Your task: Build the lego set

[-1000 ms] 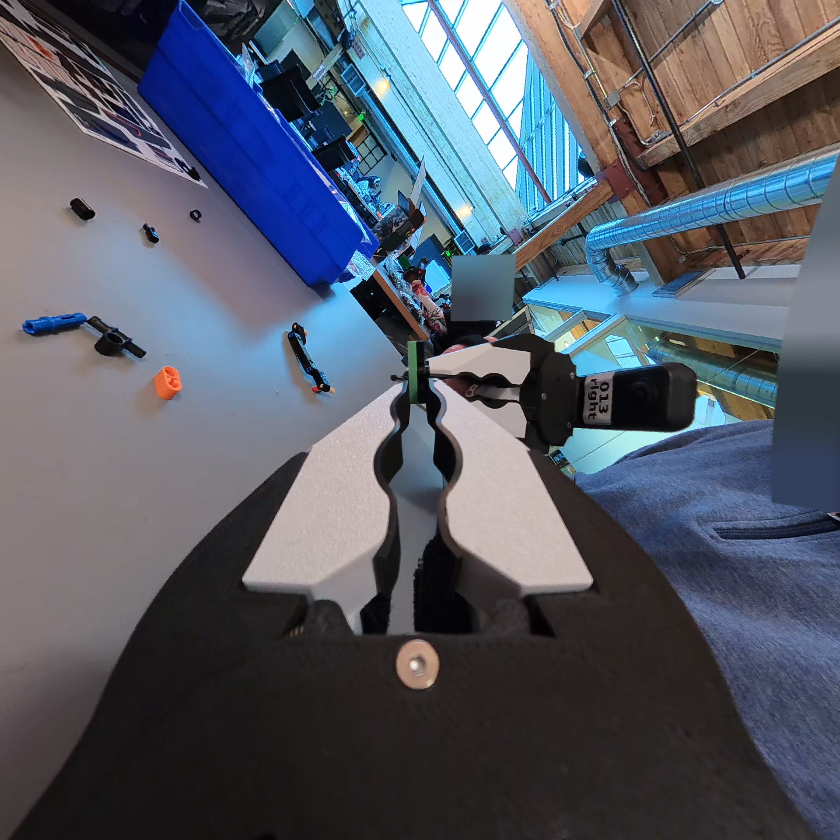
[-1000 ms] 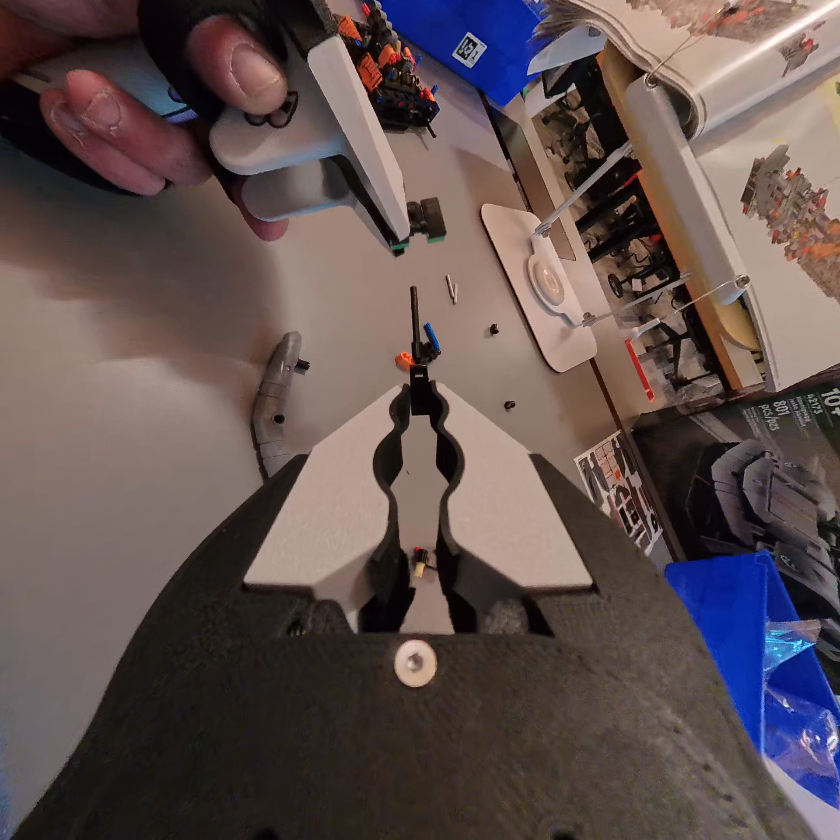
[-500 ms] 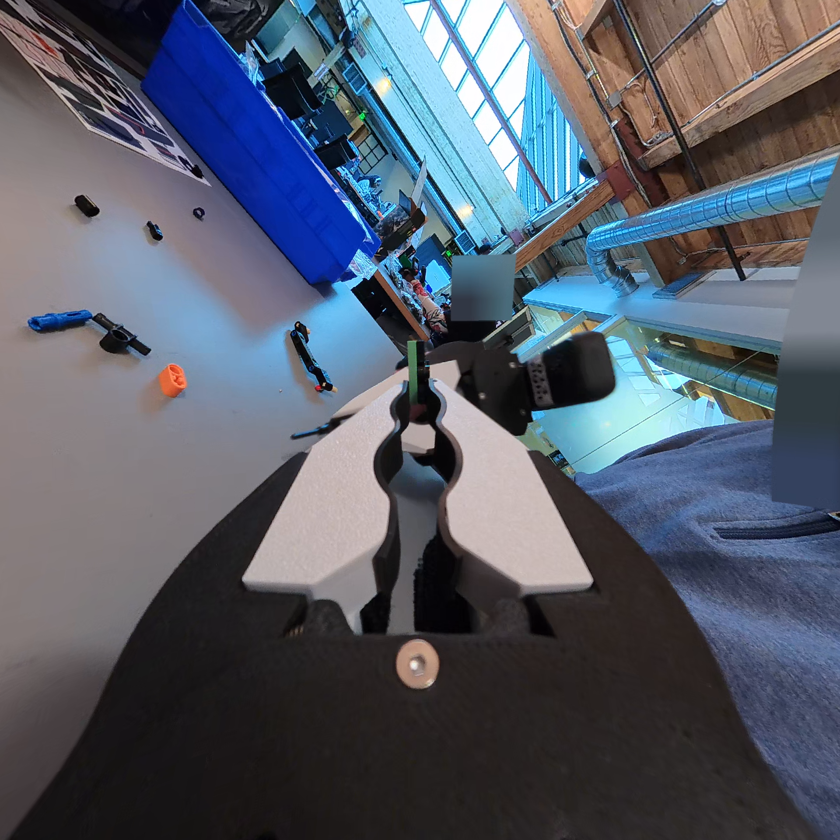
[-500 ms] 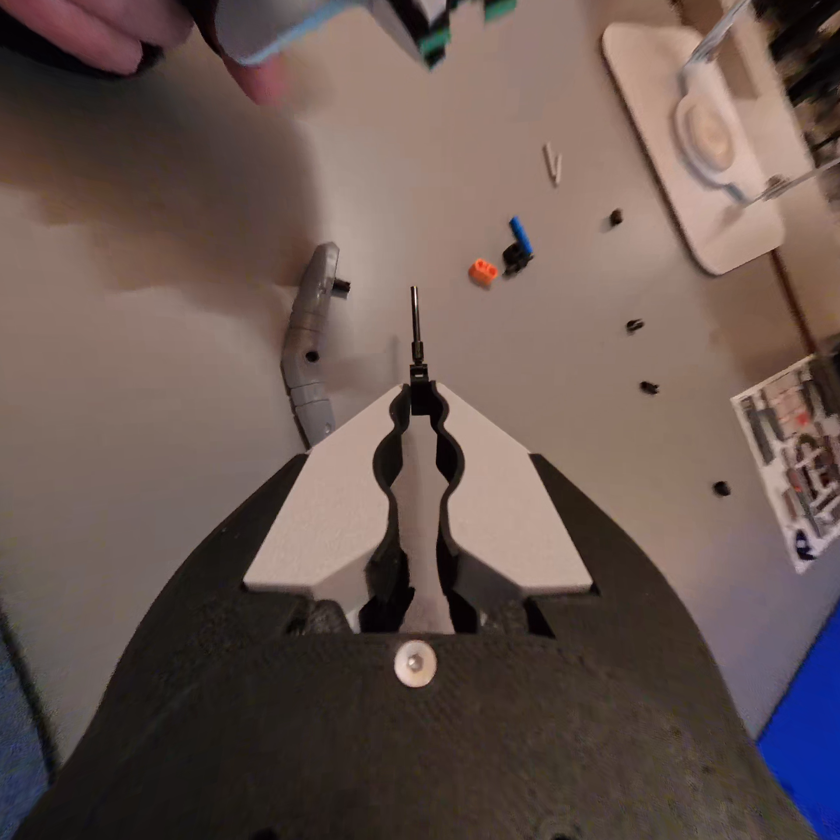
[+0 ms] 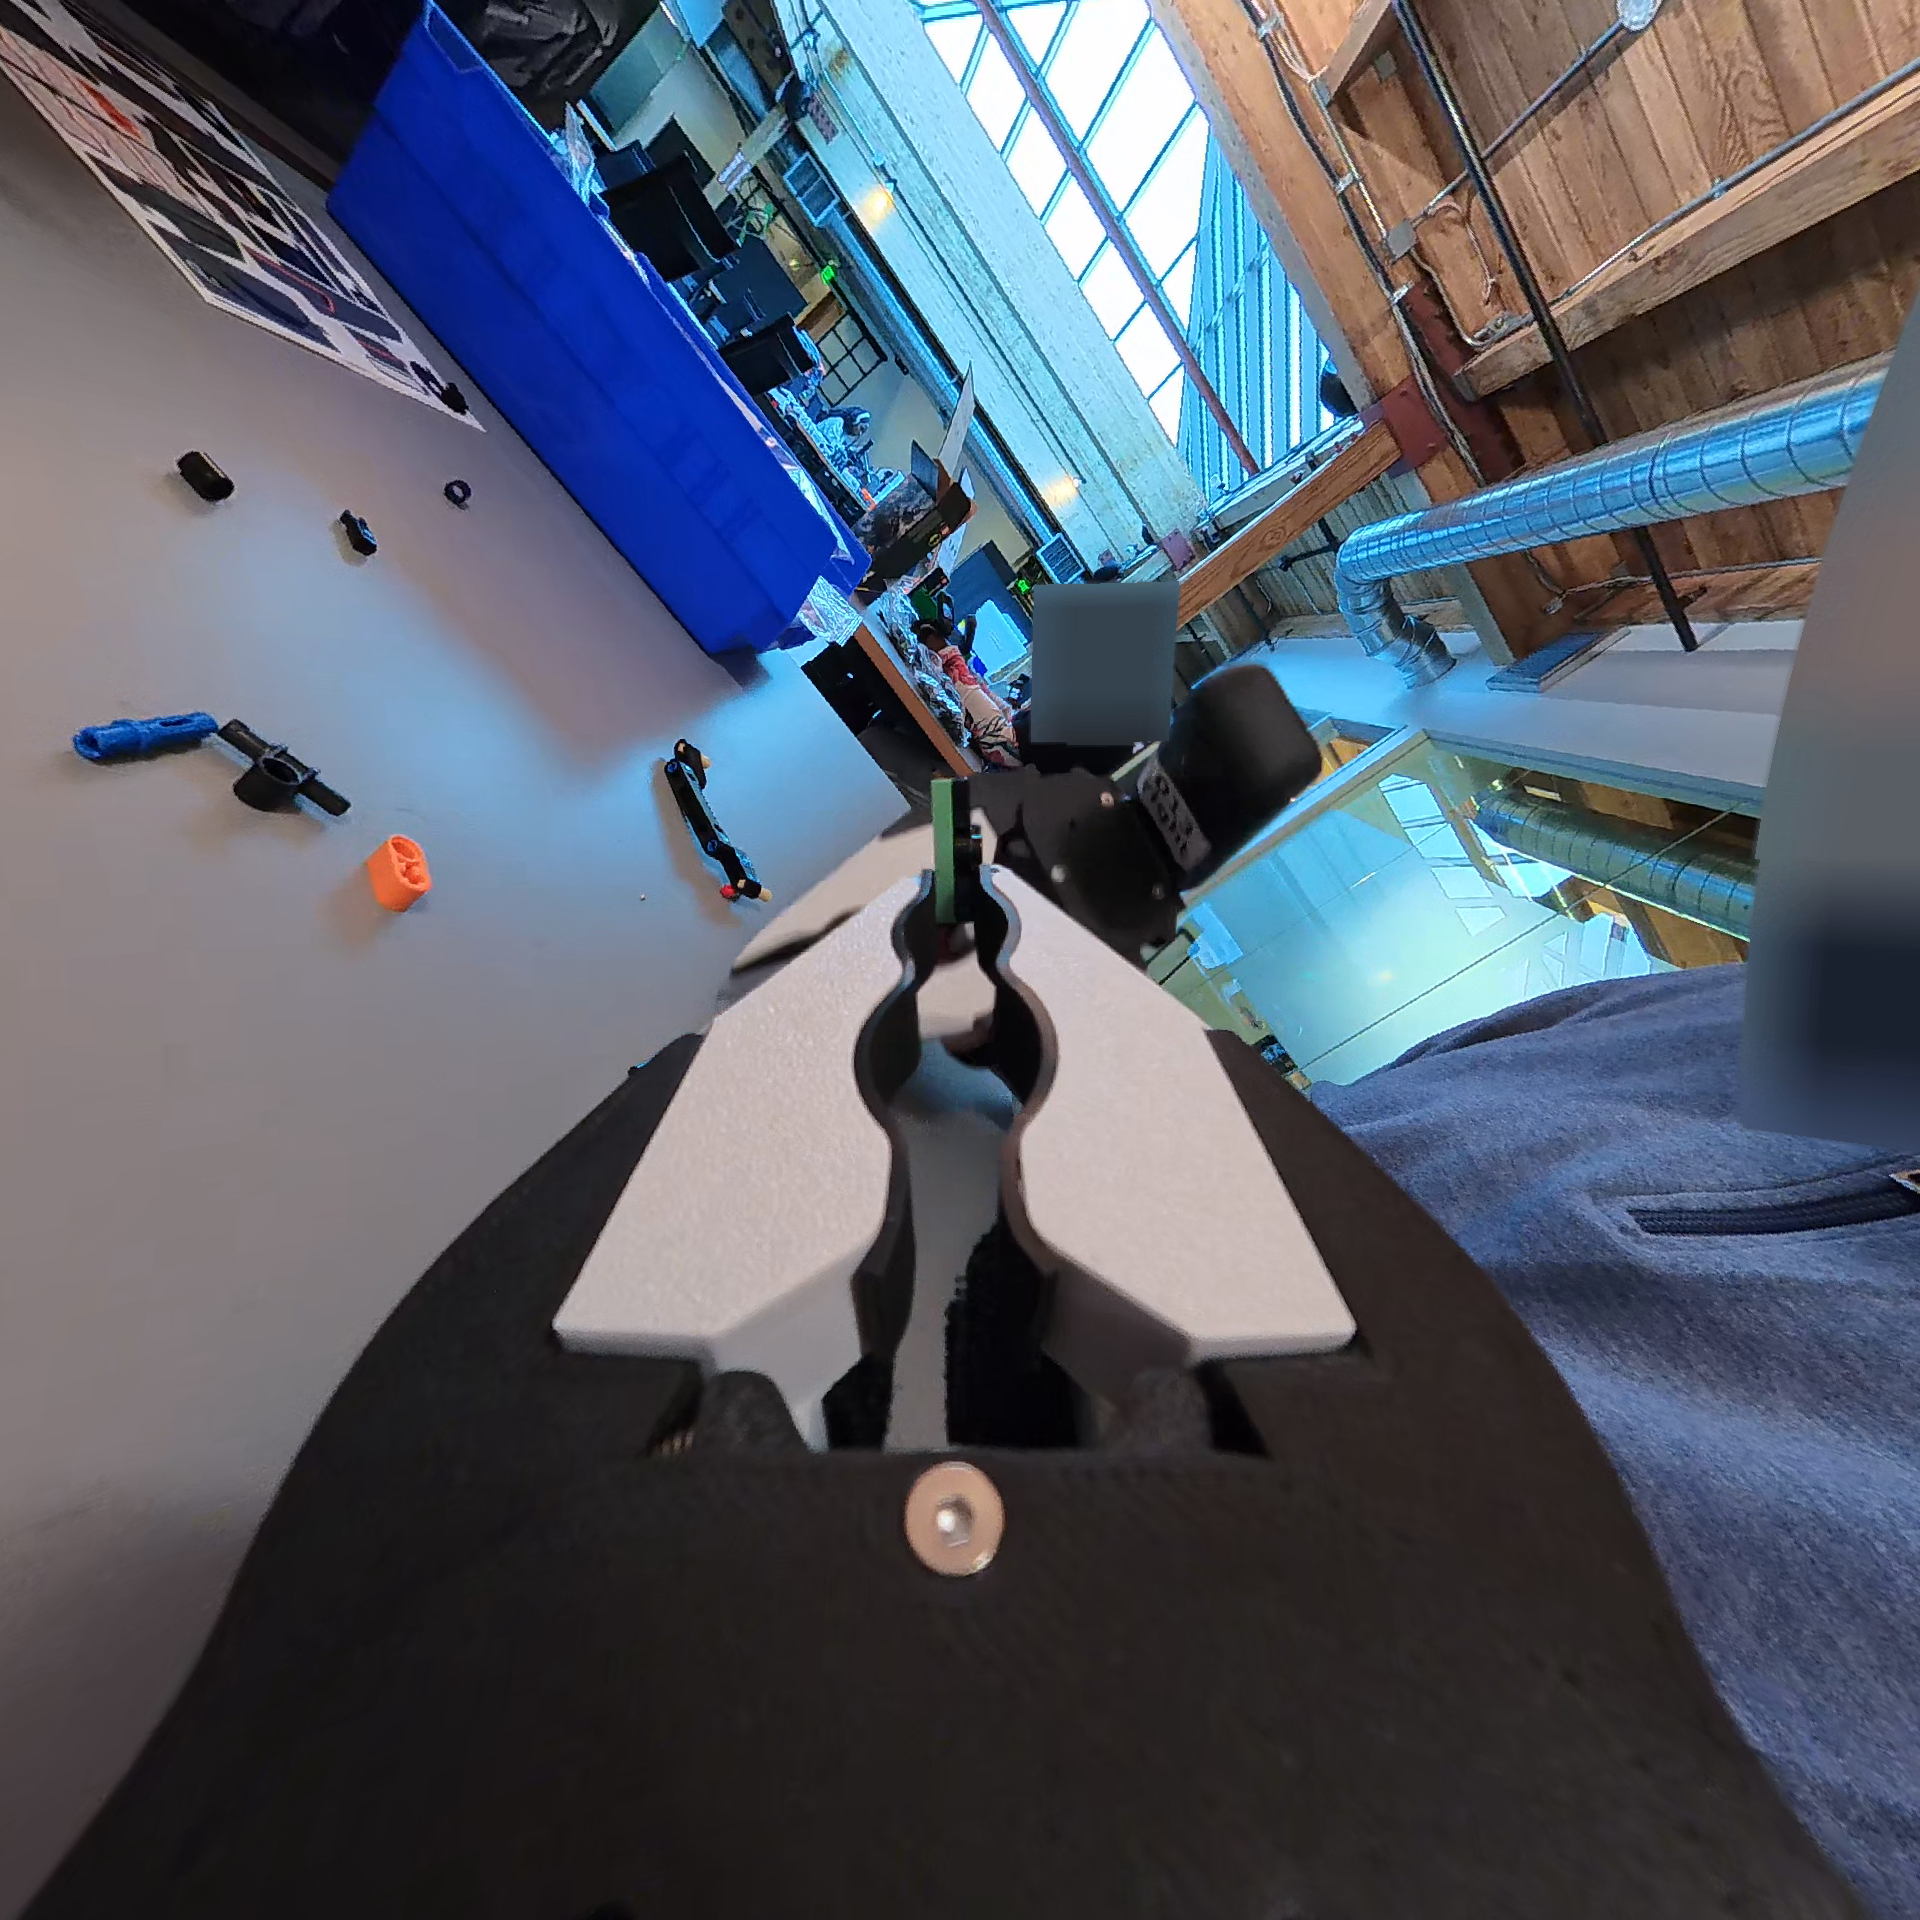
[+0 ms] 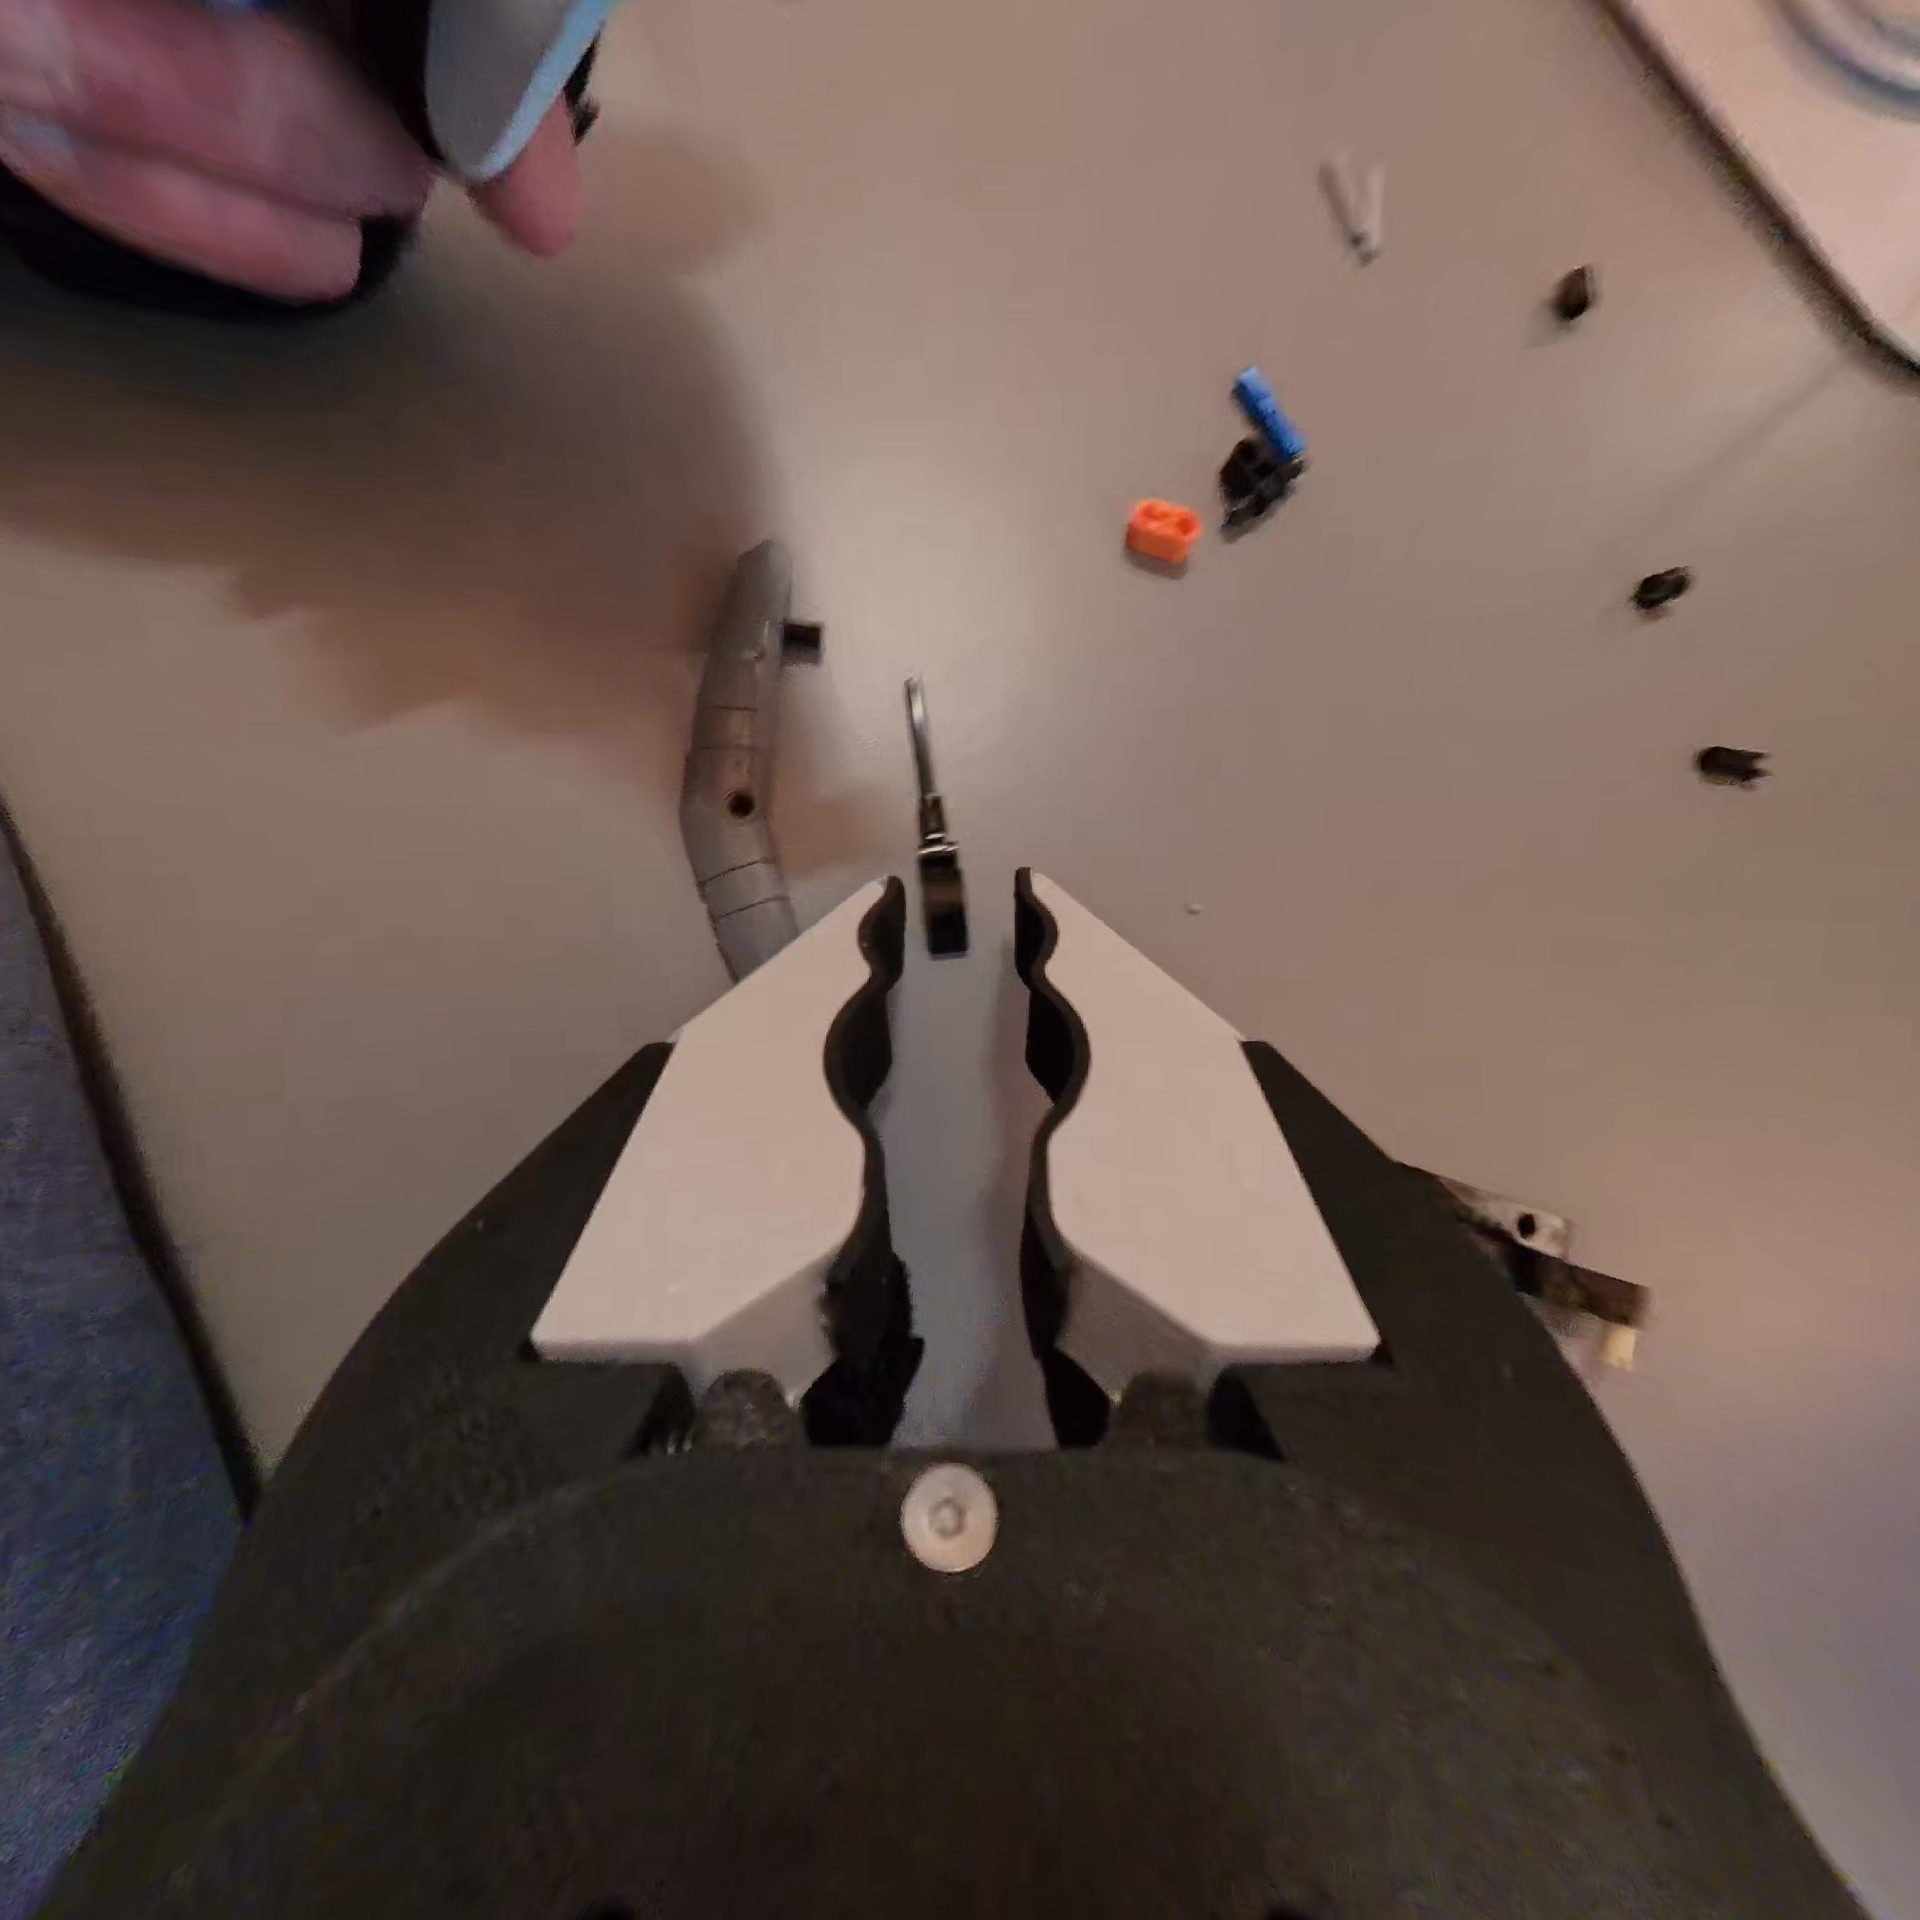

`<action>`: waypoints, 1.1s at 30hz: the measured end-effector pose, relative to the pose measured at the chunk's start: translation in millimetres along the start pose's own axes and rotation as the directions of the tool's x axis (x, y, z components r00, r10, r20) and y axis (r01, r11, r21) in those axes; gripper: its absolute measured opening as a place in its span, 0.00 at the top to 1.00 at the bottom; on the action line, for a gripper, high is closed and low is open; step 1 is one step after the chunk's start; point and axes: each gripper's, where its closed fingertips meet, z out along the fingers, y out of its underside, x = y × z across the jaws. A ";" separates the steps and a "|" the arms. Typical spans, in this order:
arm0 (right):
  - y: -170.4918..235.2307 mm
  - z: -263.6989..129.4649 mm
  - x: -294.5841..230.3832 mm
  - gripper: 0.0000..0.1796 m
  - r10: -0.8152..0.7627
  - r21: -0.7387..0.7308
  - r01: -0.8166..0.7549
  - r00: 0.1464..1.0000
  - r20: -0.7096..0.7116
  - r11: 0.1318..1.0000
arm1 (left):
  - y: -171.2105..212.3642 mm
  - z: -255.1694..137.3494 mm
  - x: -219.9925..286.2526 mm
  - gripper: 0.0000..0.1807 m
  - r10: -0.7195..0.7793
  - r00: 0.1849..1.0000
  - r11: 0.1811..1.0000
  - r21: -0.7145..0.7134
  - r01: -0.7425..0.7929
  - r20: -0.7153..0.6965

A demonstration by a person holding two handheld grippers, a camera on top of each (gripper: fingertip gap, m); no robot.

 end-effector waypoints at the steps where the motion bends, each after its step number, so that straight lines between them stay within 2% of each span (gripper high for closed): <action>1: -4.4 -4.1 6.7 0.91 0.024 0.030 -0.024 1.000 -0.009 0.999 | -0.9 -0.1 -0.1 0.98 0.000 1.000 1.000 0.003 0.000 0.000; 3: -10.4 -11.0 30.1 0.94 0.108 0.062 -0.106 0.994 -0.035 0.992 | -2.4 -0.5 -1.2 0.98 0.006 1.000 1.000 0.005 -0.006 0.007; 6: -14.8 -11.2 81.1 0.93 0.210 0.061 -0.204 0.971 -0.113 0.977 | -4.2 -0.4 -1.8 0.98 0.011 1.000 1.000 0.011 -0.011 0.012; 9: -16.0 5.9 115.7 0.89 0.314 0.033 -0.313 0.944 -0.102 0.949 | -5.2 -1.0 -2.1 0.98 0.014 1.000 1.000 0.012 -0.014 0.014; 13: -8.0 32.4 142.0 0.86 0.361 -0.037 -0.369 0.922 -0.136 0.929 | -10.5 -5.1 -3.5 0.98 0.019 1.000 0.999 0.026 -0.019 0.022; 19: -6.3 45.1 166.5 0.87 0.365 -0.041 -0.381 0.908 -0.205 0.924 | -15.9 -6.7 -7.8 0.98 0.008 1.000 0.999 0.035 -0.008 0.019; 24: -10.9 50.5 173.4 0.87 0.373 -0.030 -0.387 0.905 -0.204 0.922 | -16.4 -4.9 -10.2 0.98 0.004 1.000 1.000 0.030 -0.005 0.017; 33: -14.1 53.1 173.4 0.95 0.315 -0.028 -0.325 0.932 -0.177 0.945 | -18.7 -6.8 -11.6 0.98 0.009 1.000 0.999 0.033 -0.010 0.024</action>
